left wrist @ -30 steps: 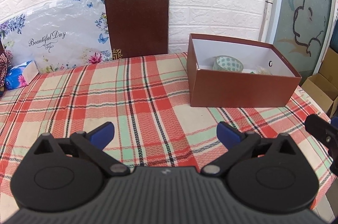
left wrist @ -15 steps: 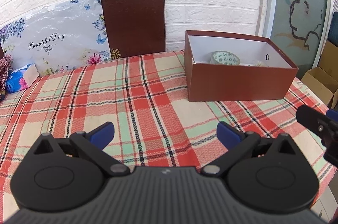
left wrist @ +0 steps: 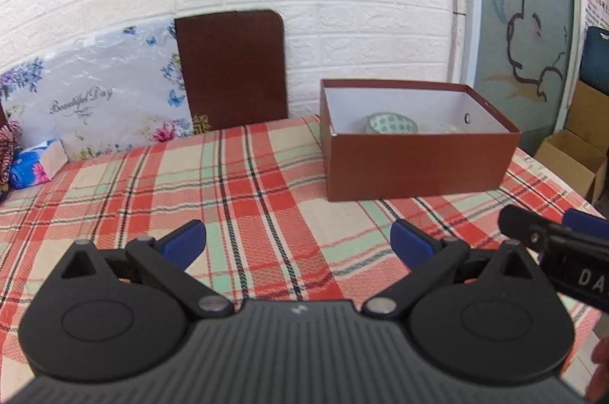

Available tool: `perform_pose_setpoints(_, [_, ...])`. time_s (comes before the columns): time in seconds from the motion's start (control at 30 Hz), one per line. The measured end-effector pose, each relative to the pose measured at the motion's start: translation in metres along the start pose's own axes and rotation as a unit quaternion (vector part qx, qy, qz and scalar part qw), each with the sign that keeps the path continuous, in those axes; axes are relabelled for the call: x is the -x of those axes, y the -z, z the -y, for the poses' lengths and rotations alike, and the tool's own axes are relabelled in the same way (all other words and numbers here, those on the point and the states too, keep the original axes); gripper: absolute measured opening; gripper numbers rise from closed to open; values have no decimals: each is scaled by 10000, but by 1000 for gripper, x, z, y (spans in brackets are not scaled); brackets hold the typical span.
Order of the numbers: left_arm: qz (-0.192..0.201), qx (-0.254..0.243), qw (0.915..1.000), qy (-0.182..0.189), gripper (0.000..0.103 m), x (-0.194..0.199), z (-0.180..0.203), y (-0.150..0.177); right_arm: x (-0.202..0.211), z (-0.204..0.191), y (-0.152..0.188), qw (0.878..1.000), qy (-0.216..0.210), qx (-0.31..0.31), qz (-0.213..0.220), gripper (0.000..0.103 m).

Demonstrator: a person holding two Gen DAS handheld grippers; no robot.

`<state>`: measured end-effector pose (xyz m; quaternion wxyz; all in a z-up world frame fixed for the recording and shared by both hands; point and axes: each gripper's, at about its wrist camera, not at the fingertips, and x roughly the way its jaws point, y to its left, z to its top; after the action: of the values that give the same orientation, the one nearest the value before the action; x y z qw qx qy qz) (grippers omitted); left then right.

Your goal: Organize objects

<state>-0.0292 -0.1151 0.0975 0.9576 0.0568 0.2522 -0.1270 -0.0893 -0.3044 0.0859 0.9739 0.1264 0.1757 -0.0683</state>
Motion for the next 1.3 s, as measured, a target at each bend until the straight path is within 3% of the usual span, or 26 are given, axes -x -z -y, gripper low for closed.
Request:
perform_pose_setpoints(0.3, [-248, 92, 9996, -9, 103, -2, -4, -1, 2, -4, 2, 10000, -61, 22, -47, 85])
perform_pose_setpoints(1.3, [-226, -119, 9993, -262, 103, 3, -3, -1, 4, -10, 4, 10000, -51, 22, -70, 86])
